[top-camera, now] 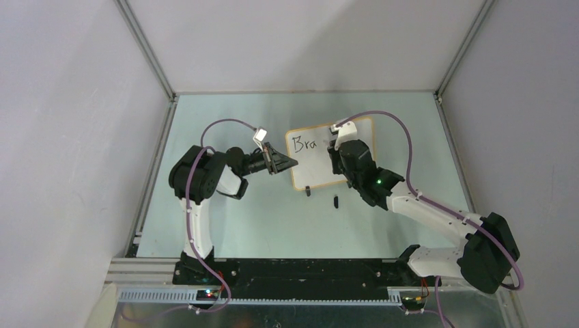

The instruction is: Write a sentence on the whiteboard

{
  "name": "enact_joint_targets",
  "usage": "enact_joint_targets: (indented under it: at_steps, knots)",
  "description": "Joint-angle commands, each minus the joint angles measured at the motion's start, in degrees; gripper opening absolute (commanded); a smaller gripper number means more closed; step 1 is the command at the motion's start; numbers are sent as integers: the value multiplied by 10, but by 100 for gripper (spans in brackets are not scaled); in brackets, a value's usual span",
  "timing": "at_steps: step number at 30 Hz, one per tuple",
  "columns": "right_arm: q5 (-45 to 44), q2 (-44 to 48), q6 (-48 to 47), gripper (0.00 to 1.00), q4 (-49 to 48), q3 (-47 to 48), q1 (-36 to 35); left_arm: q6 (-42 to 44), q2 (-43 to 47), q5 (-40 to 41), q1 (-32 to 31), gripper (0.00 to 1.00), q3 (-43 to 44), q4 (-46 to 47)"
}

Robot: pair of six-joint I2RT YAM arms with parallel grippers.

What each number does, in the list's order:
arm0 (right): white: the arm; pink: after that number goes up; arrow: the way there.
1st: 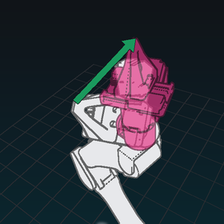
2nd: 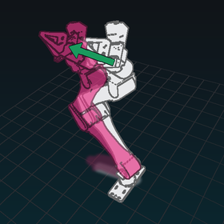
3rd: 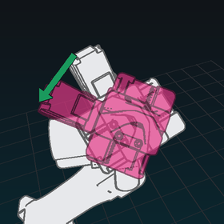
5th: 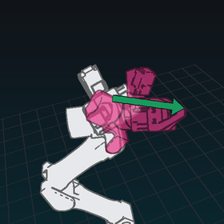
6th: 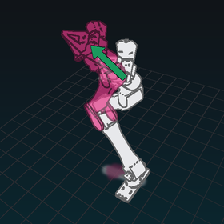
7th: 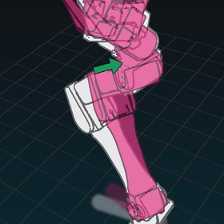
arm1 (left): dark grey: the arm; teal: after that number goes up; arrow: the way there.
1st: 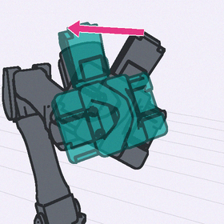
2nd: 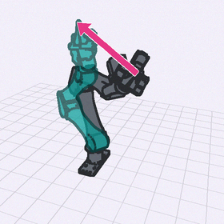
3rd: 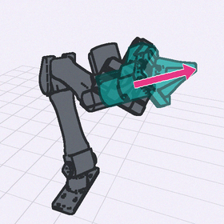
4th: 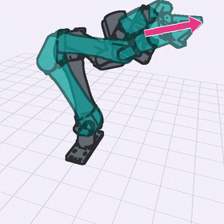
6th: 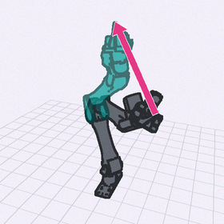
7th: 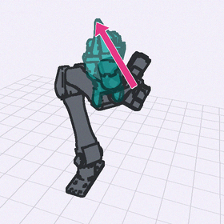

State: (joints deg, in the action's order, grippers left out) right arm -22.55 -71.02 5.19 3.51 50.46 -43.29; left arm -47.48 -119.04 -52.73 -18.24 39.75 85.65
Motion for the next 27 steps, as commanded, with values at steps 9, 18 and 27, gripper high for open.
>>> enact_joint_targets:
  at_steps: [9, 18, 27]
  knots:
    - [-31, 23, -20, 0, -67, -23, -9, 12, 23, -18, 0, 0, -15, 21]
    - [-43, 22, -26, 0, -98, -41, -21, 13, 25, -16, 0, 0, -19, 21]
    - [-53, 24, -25, 0, -108, -43, -30, 13, 26, -18, -1, 0, -17, 21]
